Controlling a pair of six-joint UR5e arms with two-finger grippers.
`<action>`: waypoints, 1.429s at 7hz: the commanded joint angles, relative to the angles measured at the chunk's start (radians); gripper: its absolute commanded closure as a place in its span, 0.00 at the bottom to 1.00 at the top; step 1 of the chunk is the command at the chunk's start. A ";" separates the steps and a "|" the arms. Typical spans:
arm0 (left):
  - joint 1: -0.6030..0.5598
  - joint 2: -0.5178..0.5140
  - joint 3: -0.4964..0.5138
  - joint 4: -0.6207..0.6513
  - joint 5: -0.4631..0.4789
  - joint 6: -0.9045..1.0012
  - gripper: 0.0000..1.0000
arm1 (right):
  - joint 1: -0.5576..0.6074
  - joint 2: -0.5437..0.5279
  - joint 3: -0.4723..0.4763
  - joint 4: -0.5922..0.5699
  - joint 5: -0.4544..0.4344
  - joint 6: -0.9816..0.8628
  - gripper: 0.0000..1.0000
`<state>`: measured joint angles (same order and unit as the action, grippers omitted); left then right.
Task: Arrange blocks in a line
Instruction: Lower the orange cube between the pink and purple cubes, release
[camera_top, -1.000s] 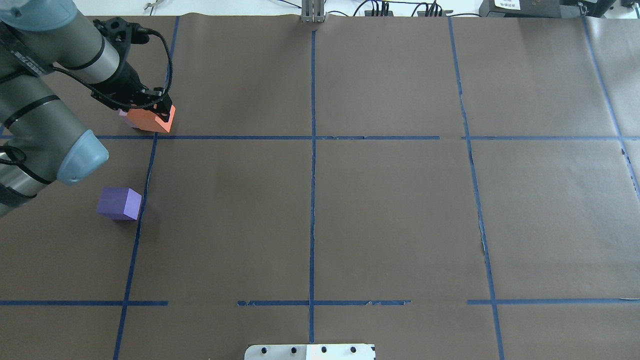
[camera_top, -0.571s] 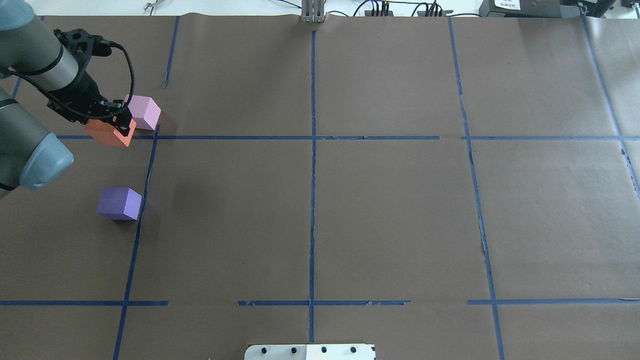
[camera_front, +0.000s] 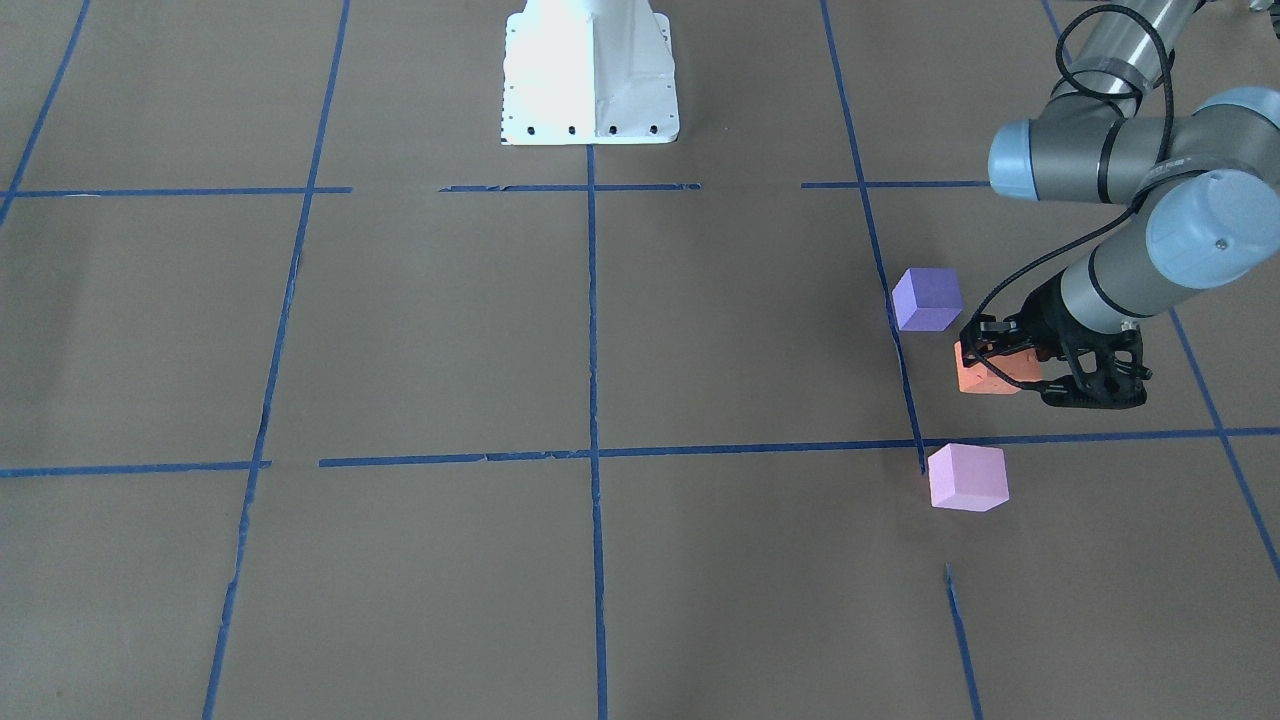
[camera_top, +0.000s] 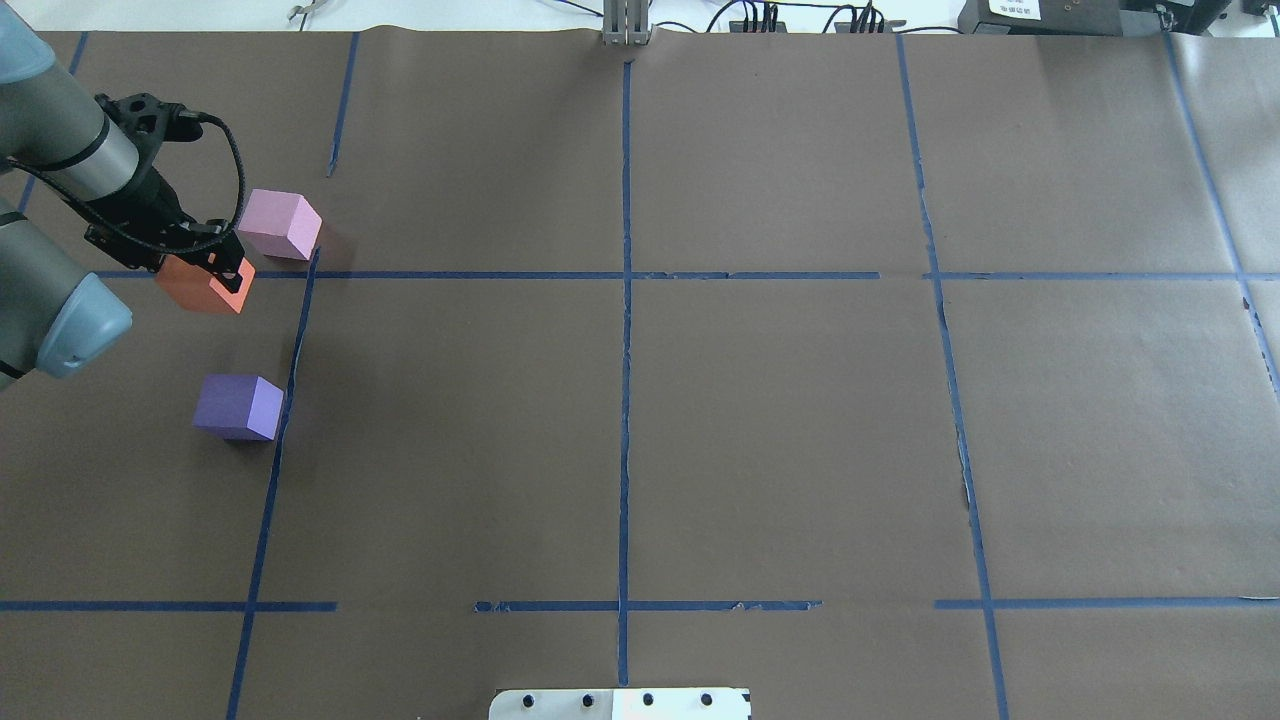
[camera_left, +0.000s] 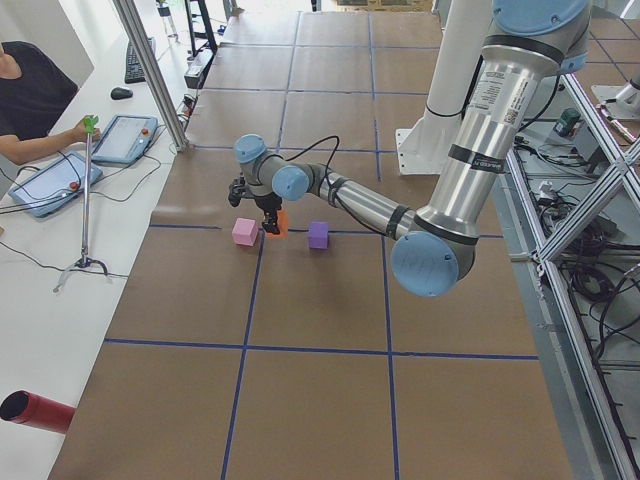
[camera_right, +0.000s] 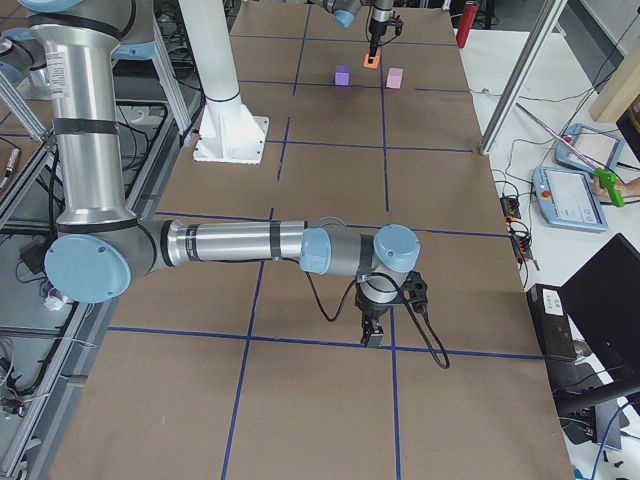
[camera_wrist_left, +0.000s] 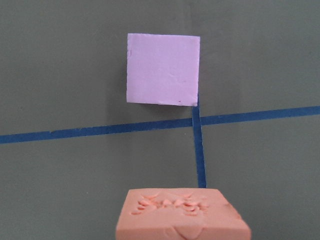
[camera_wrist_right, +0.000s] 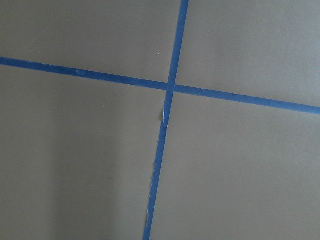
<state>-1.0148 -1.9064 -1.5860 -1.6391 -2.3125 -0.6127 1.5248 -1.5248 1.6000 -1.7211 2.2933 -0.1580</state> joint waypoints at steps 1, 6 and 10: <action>0.004 -0.008 0.064 -0.056 -0.008 -0.021 0.98 | 0.000 0.000 0.000 0.000 0.000 0.000 0.00; 0.064 -0.014 0.107 -0.166 -0.007 -0.130 0.98 | 0.000 0.000 0.000 0.000 0.000 0.000 0.00; 0.068 0.000 0.115 -0.195 -0.005 -0.118 0.09 | 0.000 0.000 0.000 0.000 0.000 0.000 0.00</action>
<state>-0.9475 -1.9144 -1.4746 -1.8171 -2.3184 -0.7364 1.5248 -1.5248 1.6000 -1.7211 2.2933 -0.1580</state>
